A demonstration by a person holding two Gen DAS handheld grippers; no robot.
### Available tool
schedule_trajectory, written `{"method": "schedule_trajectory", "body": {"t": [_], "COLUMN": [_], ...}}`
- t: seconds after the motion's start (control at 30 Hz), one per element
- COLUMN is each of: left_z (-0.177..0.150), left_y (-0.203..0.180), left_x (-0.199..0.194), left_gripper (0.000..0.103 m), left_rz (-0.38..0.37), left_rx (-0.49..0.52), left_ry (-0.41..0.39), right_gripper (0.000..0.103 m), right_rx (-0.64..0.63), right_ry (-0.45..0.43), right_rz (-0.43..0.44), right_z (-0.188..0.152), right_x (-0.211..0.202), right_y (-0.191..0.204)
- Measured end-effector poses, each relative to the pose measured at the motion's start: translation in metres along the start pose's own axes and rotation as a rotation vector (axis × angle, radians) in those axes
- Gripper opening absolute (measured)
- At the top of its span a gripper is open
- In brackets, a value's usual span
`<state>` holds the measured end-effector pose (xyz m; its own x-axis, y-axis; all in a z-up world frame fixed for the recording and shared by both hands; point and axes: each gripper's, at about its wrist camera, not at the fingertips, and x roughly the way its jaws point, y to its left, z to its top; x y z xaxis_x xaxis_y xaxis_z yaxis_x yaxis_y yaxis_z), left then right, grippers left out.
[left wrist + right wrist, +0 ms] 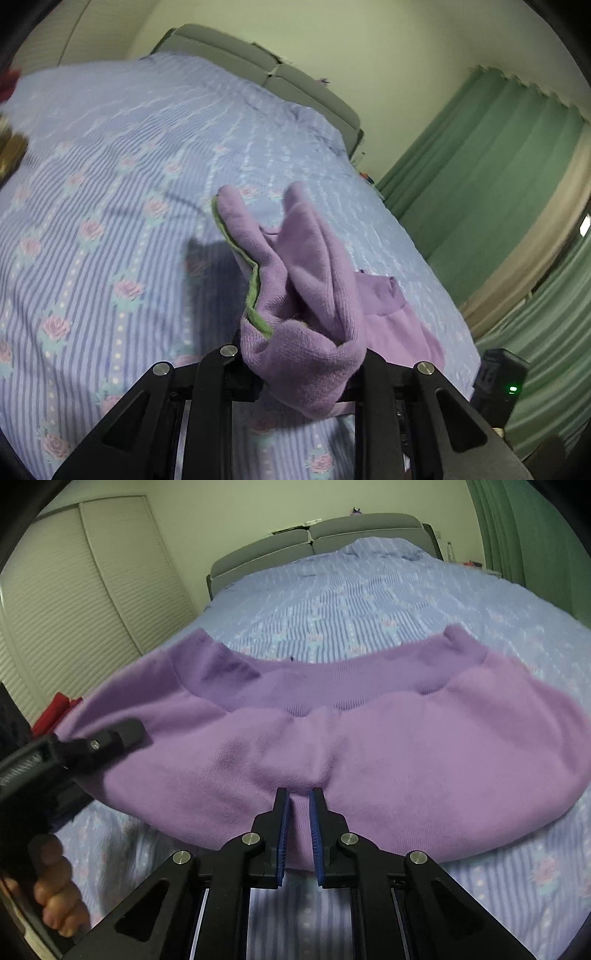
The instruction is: Fold small clothes
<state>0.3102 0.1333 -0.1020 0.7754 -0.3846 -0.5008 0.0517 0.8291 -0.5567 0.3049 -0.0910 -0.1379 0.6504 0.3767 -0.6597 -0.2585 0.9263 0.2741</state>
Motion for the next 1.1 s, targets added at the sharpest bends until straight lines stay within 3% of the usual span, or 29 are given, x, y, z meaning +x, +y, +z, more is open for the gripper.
{"method": "schedule_trajectory", "body": {"t": [0.13,0.33,0.4,0.57,0.6,0.63,0.7,0.77,0.83,0.93,1.03,1.1], "left_z": [-0.003,0.009,0.014,0.011,0.008,0.005,0.000,-0.002,-0.005,-0.007,-0.009,-0.013], "left_y": [-0.035,-0.076,-0.088,-0.114,-0.117,-0.118,-0.121,-0.124,-0.128,-0.130,-0.132,-0.136], "left_x": [-0.002,0.006,0.013,0.021,0.020,0.021,0.023,0.025,0.027,0.029,0.032,0.035], "left_gripper": [0.024,0.024,0.024,0.024,0.024,0.024,0.024,0.024,0.024,0.024,0.024,0.024], "left_rz": [0.019,0.041,0.039,0.074,0.080,0.085,0.090,0.098,0.108,0.099,0.085,0.081], "left_rx": [0.133,0.204,0.204,0.268,0.281,0.292,0.305,0.321,0.352,0.367,0.365,0.379], "left_ry": [-0.012,-0.036,-0.032,-0.049,-0.050,-0.049,-0.045,-0.045,-0.046,-0.042,-0.031,-0.017], "right_gripper": [0.012,0.012,0.012,0.013,0.021,0.043,0.077,0.079,0.079,0.079,0.079,0.079], "right_rx": [0.020,0.133,0.147,0.190,0.229,0.280,0.357,0.384,0.402,0.384,0.317,0.311], "right_ry": [0.019,0.038,-0.017,-0.051,-0.046,-0.038,-0.019,0.020,0.124,0.294,0.367,0.395], "right_rz": [0.027,0.200,0.194,0.167,0.183,0.215,0.308,0.424,0.511,0.511,0.451,0.468], "right_z": [-0.001,0.011,0.017,0.034,0.042,0.053,0.075,0.096,0.116,0.135,0.147,0.153], "right_x": [0.011,-0.002,-0.021,-0.047,-0.050,-0.053,-0.056,-0.055,-0.045,-0.020,-0.003,0.004], "right_y": [-0.005,-0.042,-0.057,-0.099,-0.109,-0.119,-0.129,-0.125,-0.114,-0.090,-0.060,-0.051]}}
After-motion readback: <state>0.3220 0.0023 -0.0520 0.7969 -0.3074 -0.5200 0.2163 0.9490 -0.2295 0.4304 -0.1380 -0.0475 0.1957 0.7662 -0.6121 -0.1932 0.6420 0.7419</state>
